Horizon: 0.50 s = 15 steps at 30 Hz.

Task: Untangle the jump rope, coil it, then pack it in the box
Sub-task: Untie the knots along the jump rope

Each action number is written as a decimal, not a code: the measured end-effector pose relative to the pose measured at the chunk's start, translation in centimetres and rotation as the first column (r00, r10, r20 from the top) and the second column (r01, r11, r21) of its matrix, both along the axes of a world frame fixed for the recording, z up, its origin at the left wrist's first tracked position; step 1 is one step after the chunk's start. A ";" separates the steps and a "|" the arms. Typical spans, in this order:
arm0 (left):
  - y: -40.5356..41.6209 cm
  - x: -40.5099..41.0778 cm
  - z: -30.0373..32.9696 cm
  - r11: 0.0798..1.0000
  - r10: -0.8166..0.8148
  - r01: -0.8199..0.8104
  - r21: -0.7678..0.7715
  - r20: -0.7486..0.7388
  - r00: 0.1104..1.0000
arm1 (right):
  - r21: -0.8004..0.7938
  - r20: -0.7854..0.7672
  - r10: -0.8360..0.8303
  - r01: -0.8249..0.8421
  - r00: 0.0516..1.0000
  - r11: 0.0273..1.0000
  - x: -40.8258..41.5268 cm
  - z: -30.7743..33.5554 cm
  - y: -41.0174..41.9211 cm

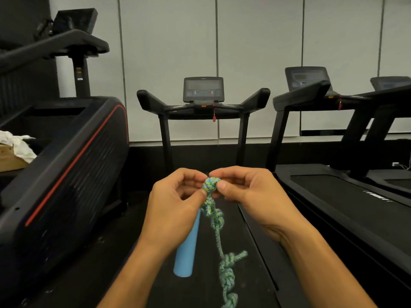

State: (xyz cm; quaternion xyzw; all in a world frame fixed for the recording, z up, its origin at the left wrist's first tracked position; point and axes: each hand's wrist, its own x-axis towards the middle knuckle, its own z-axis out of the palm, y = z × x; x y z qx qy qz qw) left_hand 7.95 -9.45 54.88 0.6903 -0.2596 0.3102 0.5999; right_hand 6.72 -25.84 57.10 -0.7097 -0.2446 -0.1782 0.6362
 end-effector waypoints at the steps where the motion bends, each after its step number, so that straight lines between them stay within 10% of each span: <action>1: 0.1 0.0 0.0 1.000 -0.009 0.009 0.005 -0.007 1.000 | -0.006 0.004 -0.004 0.004 1.000 1.000 0.1 -0.1 0.0; 15: 0.6 -0.5 0.2 1.000 -0.027 0.027 -0.007 -0.021 0.999 | -0.066 0.048 -0.011 0.014 0.999 0.998 0.0 -0.1 0.4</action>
